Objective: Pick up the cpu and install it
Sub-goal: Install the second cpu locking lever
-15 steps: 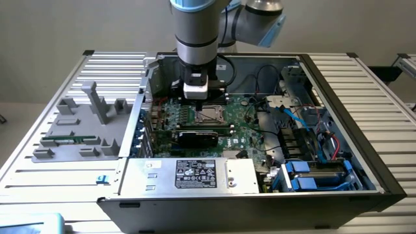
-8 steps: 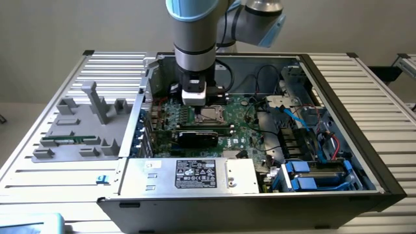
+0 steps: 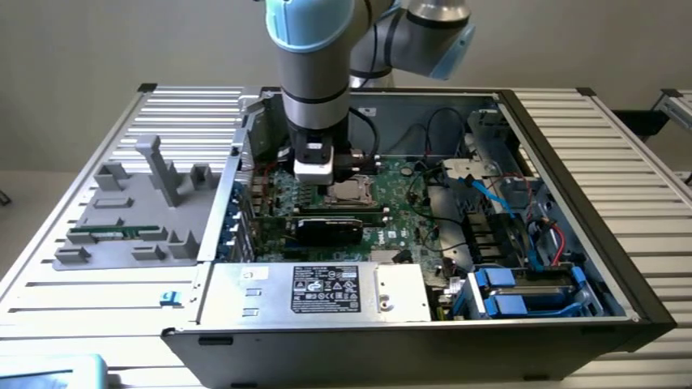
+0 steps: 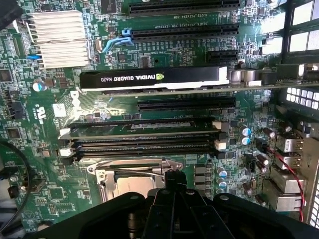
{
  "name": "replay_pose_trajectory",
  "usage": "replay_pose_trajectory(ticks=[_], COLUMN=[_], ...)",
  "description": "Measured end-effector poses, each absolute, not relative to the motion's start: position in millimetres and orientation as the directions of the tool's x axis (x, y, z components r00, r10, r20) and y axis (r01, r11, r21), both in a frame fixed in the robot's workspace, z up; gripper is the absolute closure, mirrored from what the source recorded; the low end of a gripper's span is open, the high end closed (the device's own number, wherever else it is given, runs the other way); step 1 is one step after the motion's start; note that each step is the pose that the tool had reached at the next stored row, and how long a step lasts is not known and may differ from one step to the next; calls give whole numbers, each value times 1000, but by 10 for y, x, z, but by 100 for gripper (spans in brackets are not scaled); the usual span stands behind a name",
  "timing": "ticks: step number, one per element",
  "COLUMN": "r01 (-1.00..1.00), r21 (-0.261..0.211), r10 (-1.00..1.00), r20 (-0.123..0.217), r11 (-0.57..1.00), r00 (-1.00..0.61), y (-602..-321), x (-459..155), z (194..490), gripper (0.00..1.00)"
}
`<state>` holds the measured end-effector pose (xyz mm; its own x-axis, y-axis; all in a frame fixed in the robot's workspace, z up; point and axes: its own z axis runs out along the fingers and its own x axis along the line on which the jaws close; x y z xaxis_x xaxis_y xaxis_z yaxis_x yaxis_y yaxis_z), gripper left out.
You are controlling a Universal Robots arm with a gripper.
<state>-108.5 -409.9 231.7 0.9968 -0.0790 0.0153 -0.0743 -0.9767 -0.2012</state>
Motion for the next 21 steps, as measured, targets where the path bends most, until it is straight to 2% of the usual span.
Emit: replay_pose_trajectory(ticks=[21], r01=[-74], r21=[-225], r10=[-79], r20=[13], r11=[-972], r00=[997], y=[-4099], x=[-1161], z=[2075], gripper=[89])
